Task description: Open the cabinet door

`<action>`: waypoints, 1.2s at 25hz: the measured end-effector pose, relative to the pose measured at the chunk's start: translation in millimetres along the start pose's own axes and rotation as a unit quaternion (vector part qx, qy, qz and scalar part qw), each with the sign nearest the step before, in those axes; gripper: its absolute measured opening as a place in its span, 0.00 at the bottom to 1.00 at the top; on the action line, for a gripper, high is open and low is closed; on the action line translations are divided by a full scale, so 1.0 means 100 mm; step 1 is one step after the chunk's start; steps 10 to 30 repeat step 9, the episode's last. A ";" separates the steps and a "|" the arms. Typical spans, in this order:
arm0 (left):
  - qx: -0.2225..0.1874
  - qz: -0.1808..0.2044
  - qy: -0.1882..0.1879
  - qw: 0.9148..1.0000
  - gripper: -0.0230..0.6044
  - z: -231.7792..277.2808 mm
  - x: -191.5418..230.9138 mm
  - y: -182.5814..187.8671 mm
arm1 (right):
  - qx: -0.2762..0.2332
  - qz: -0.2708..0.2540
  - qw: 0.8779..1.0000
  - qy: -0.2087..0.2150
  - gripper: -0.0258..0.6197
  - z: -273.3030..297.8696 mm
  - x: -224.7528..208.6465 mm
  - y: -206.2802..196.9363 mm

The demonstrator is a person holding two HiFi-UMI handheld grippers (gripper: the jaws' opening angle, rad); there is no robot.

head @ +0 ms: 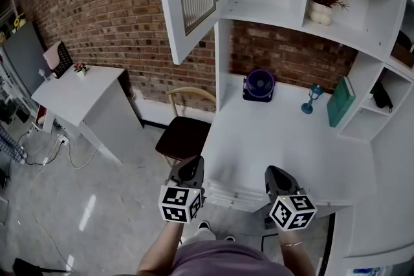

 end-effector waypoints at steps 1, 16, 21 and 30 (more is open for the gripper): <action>0.000 0.000 0.000 1.000 0.04 0.00 -0.01 0.00 | 0.000 0.000 1.000 0.001 0.04 0.00 -0.01 0.00; 0.000 -0.004 -0.001 1.000 0.04 -0.01 -0.05 -0.01 | -0.001 0.007 1.000 0.006 0.04 -0.01 -0.01 0.00; 0.000 -0.004 -0.001 1.000 0.04 -0.01 -0.05 -0.01 | -0.001 0.007 1.000 0.006 0.04 -0.01 -0.01 0.00; 0.000 -0.004 -0.001 1.000 0.04 -0.01 -0.05 -0.01 | -0.001 0.007 1.000 0.006 0.04 -0.01 -0.01 0.00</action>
Point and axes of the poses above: the fingertips, and each gripper's own axes: z forward along the fingers, x to its left, y out of its top, the point moved 5 cm from there along -z, backward along the fingers, and after that the axes turned 6 degrees about -y, right-handed, at the moved point
